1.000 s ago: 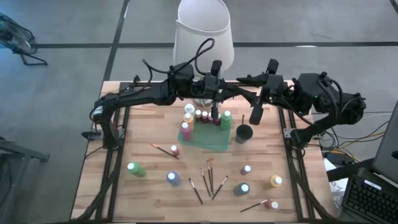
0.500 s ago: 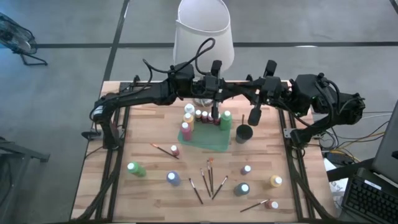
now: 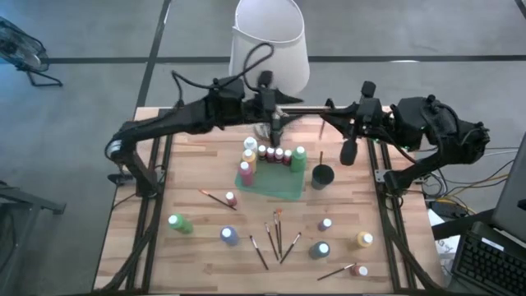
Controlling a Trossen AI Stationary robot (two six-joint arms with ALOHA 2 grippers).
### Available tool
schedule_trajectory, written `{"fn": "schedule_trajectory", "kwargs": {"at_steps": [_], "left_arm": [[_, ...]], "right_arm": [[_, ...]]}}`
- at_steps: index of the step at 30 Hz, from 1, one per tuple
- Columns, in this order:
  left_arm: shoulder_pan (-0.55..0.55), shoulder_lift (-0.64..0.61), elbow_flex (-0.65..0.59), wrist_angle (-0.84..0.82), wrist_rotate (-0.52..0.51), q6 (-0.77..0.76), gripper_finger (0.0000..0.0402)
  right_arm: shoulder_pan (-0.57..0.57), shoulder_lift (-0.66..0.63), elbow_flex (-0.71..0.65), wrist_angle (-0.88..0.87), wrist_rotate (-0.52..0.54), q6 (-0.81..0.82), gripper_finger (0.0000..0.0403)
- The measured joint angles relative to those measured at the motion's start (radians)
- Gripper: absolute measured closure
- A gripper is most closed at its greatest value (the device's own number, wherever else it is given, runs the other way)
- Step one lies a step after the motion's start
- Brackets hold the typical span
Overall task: Pick & Place Paint Supplies
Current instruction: Put the orange paint brush into the black cup
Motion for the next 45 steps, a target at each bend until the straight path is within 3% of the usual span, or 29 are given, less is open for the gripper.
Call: {"fn": "schedule_trajectory", "kwargs": {"at_steps": [3,7,15,24,28,33,45], "left_arm": [[0.008,-0.055,-0.002,-0.098,-0.068,0.002,0.023],[0.027,-0.11,-0.006,-0.177,-0.082,0.0,0.0238],[0.071,-0.251,-0.168,-0.149,-0.069,-0.112,0.0251],[0.073,-0.389,-0.456,0.173,-0.022,-0.138,0.0251],[0.073,-0.425,-0.551,0.298,-0.022,-0.138,0.0251],[0.073,-0.439,-0.614,0.432,-0.023,-0.138,0.0251],[0.073,-0.438,-0.617,0.46,-0.052,-0.137,0.025]], "right_arm": [[0.002,-0.027,-0.023,-0.092,0.005,0.09,0.0392],[0.024,-0.069,-0.114,-0.079,0.016,0.117,0.0392],[0.107,-0.207,-0.44,0.045,0.167,0.218,0.0392],[0.166,-0.366,-0.819,0.491,0.247,0.038,0.0394],[0.177,-0.415,-0.934,0.506,0.313,0.102,0.0394],[0.18,-0.444,-1.035,0.53,0.322,0.167,0.0394],[0.18,-0.447,-1.199,0.58,0.319,0.226,0.0394]]}}
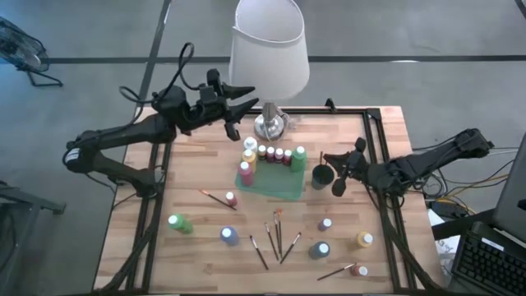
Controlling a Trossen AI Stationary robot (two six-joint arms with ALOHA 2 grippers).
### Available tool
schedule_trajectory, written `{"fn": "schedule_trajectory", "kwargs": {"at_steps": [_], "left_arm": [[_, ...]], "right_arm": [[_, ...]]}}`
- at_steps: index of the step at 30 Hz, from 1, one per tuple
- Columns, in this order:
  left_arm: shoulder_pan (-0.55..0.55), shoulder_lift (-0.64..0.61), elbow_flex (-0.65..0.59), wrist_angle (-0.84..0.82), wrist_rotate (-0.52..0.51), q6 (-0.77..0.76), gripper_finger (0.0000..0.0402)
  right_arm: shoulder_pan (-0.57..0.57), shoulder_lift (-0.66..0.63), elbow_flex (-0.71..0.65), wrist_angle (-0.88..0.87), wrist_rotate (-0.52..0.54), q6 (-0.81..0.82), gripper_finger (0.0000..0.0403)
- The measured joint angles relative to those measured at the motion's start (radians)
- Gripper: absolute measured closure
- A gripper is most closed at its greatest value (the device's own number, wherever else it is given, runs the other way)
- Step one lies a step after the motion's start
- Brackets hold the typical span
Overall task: Pick & Place Paint Supplies
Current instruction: Put the orange paint brush into the black cup
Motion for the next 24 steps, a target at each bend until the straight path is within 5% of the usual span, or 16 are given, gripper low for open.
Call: {"fn": "schedule_trajectory", "kwargs": {"at_steps": [8,24], "left_arm": [[0.0,0.0,0.004,0.018,-0.045,0.001,0.025],[0.0,0.0,0.004,0.017,-0.078,0.0,0.025]], "right_arm": [[0.0,-0.003,-0.162,0.212,-0.027,-0.017,0.0393],[0.0,-0.003,-0.344,0.316,-0.041,0.095,0.0384]]}}
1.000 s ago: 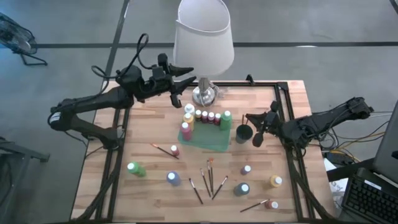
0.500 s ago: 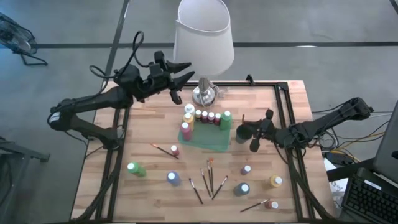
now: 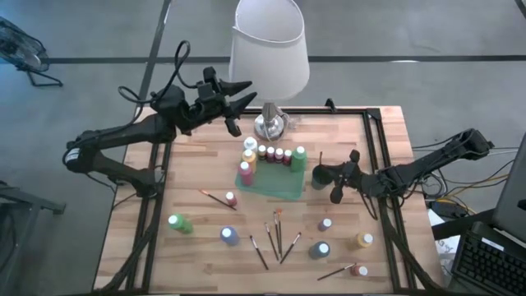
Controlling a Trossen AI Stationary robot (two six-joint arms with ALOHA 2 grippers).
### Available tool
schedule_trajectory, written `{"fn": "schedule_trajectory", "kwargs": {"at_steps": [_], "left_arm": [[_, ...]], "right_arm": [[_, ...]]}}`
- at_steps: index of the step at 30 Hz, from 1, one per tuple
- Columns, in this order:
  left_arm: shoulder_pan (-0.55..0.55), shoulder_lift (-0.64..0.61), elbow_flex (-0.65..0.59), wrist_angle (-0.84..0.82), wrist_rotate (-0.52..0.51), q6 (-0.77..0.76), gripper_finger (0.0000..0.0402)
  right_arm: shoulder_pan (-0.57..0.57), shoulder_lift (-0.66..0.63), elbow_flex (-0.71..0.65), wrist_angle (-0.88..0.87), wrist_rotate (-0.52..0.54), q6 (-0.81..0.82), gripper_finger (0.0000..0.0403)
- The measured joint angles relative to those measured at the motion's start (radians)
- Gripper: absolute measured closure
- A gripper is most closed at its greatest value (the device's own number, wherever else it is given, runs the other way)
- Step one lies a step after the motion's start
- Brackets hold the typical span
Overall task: Pick & Place Paint Supplies
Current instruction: Put the orange paint brush into the black cup, then put the yellow paint bottle into the green bin
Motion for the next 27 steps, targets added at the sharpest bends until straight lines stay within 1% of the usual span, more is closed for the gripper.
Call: {"fn": "schedule_trajectory", "kwargs": {"at_steps": [3,7,20,23,27], "left_arm": [[0.0,0.0,0.0,0.0,0.0,0.0,0.025],[0.0,0.0,0.0,0.0,0.0,-0.004,0.025],[-0.001,0.0,-0.011,-0.003,0.003,-0.027,0.025],[-0.001,0.0,-0.011,-0.003,0.003,-0.027,0.025],[-0.001,0.0,-0.011,-0.006,0.003,-0.027,0.025]], "right_arm": [[0.0,0.0,-0.001,0.0,-0.009,0.004,0.037],[0.0,0.0,-0.001,-0.002,-0.067,-0.018,0.0341],[-0.002,-0.001,0.005,-0.022,-0.068,-0.002,0.0199],[-0.004,-0.001,0.025,-0.054,-0.027,-0.006,0.0179],[-0.003,-0.001,0.083,-0.136,0.044,-0.015,0.0164]]}}
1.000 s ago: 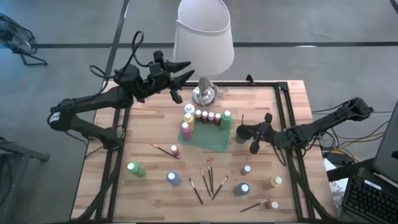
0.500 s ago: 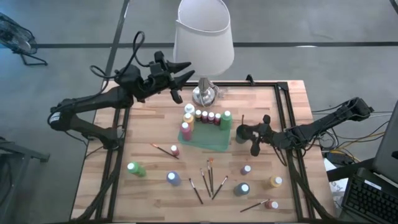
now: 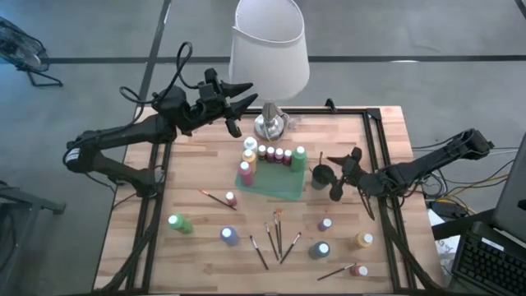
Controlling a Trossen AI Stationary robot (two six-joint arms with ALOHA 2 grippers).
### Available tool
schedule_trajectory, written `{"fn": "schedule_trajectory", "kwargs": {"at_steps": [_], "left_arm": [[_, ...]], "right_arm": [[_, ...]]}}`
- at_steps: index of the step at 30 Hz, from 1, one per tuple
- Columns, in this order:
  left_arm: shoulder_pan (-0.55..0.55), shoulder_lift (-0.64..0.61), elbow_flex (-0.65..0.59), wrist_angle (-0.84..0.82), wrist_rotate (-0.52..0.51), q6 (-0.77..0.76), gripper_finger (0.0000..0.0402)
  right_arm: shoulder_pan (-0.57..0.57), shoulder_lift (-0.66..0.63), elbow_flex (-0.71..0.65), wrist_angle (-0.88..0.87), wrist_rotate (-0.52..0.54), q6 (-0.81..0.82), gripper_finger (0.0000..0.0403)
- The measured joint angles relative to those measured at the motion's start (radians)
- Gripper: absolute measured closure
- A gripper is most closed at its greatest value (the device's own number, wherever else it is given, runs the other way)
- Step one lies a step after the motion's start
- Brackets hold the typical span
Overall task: Pick & Place Paint Supplies
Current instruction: Put the yellow paint bottle into the green bin
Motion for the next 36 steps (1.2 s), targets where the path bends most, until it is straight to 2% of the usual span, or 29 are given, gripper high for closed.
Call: {"fn": "schedule_trajectory", "kwargs": {"at_steps": [7,12,16,19,24,32,36], "left_arm": [[0.0,0.0,0.0,0.0,0.0,0.0,0.025],[0.0,0.0,0.0,0.0,0.0,0.0,0.025],[0.0,0.0,0.0,0.001,0.0,0.0,0.025],[0.0,0.0,0.0,0.001,0.001,0.0,0.025],[0.0,0.0,0.0,-0.005,0.003,-0.02,0.025],[0.001,0.0,-0.001,-0.081,0.003,-0.021,0.025],[0.001,0.001,-0.001,-0.102,0.002,-0.011,0.025]], "right_arm": [[0.001,0.0,0.196,-0.115,-0.006,-0.151,0.0151],[0.001,0.002,0.403,-0.256,-0.009,-0.243,0.0145],[0.001,0.002,0.58,-0.397,-0.044,-0.244,0.0141],[0.001,0.009,0.708,-0.496,-0.11,-0.18,0.0141],[0.004,0.092,0.937,-0.71,-0.286,-0.072,0.0157],[0.059,0.385,1.328,-1.215,-0.558,0.188,0.0202],[0.109,0.53,1.487,-1.514,-0.708,0.375,0.0224]]}}
